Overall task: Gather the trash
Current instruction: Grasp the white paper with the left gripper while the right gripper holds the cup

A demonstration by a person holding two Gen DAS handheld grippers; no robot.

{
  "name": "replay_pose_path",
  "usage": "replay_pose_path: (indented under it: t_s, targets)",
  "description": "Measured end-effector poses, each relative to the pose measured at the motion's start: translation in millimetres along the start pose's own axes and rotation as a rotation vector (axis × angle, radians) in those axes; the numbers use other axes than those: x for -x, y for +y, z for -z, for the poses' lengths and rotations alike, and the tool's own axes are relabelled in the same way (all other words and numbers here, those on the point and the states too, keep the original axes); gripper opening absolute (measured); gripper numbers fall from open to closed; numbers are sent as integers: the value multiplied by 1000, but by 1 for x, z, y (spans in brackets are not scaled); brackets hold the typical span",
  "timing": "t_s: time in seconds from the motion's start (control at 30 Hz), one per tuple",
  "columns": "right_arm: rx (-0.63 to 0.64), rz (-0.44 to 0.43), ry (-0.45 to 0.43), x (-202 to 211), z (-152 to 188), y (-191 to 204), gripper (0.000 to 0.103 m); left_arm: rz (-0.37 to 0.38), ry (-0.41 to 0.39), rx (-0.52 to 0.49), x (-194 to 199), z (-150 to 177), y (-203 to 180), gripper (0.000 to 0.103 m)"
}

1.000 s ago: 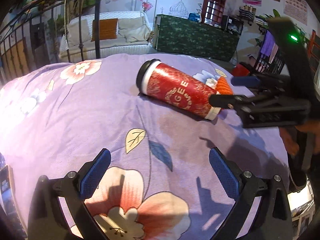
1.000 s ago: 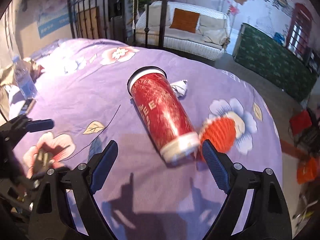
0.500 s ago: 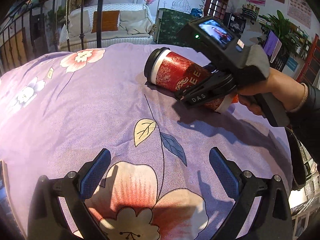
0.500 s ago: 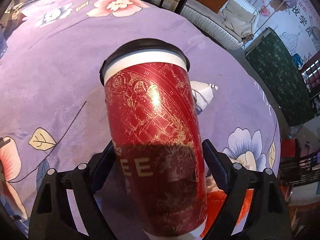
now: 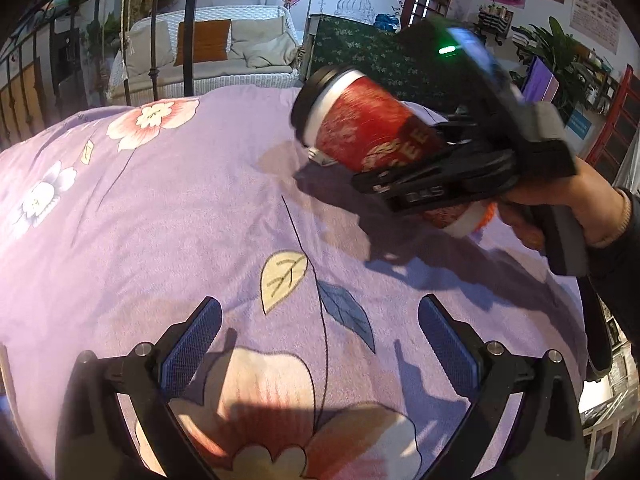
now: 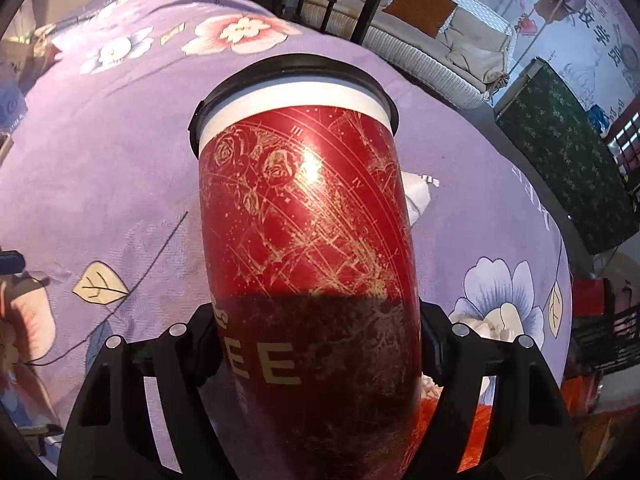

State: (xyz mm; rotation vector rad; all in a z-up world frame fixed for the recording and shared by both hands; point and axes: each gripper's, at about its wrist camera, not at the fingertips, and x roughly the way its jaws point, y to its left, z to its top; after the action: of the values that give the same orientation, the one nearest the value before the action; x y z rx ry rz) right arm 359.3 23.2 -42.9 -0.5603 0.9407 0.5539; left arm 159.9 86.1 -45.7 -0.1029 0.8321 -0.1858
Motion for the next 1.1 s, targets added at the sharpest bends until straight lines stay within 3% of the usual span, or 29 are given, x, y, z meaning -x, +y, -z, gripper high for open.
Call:
replay_pose_path:
  t_s: [0.17,0.3,0.57,0.83,1.0,1.1]
  targets:
    - [-183,-72,-135,54,22,-33,75,25,-2,-14,-17,-26,2,96]
    - [-289,-37,-212,92,48,-52,76,20,10,-57,-44,-50,-4,95]
    - [-408,-18,-249,122,103,-57,76,-44,60,-155,-121,-103,-19,74]
    - [-470,26,-262,133,143,-53,76,-66,70,-199,-172,-136,-32,74]
    - [-529,3,-261,130,156,-57,76,-66,94,-179,-180,-135,-32,44]
    - [-551,-14,-265,128,162,-58,76,-83,92,-179,-175,-134,-34,20]
